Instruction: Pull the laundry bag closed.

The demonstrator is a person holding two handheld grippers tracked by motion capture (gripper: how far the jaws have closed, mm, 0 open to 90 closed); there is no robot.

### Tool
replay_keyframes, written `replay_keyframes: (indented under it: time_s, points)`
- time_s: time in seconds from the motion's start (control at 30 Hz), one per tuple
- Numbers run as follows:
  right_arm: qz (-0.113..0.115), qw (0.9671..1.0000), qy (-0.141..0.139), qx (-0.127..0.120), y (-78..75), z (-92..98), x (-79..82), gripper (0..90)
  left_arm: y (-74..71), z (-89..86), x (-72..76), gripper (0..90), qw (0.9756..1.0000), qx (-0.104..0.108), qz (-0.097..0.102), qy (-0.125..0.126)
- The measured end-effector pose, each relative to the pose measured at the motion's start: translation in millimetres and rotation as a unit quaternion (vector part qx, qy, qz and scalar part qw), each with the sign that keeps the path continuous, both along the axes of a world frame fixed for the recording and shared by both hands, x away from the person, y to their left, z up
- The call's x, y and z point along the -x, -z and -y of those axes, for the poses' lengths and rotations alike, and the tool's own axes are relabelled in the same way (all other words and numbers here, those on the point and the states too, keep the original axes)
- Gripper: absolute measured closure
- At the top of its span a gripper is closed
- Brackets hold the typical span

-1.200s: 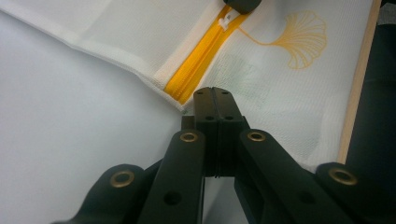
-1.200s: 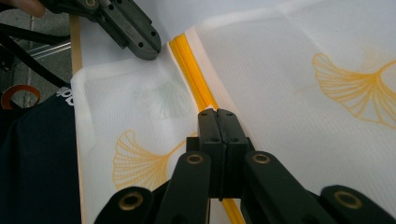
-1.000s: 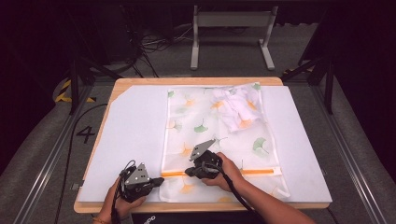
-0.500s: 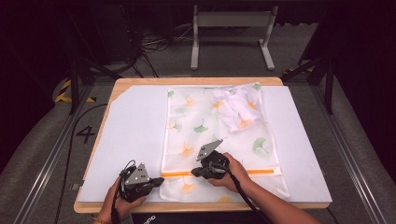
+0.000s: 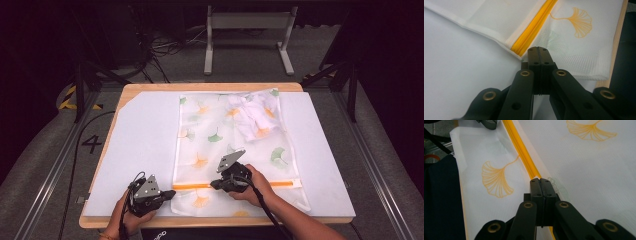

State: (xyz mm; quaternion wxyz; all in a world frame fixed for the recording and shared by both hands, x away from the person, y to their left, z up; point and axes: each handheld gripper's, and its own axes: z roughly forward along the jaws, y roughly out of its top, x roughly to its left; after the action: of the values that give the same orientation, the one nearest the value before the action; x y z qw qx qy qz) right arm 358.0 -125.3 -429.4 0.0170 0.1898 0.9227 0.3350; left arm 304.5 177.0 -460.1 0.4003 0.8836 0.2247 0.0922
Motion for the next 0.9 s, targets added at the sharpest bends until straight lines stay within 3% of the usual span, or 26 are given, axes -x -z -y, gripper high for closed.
replay_keyframes:
  time_s: [0.9]
  points:
    - [0.002, 0.9996, 0.029, 0.005, -6.8, 46.2, 4.0, 90.0, 0.0, -0.1, -0.2, 90.0, 1.0000, 0.000, -0.002, 0.000]
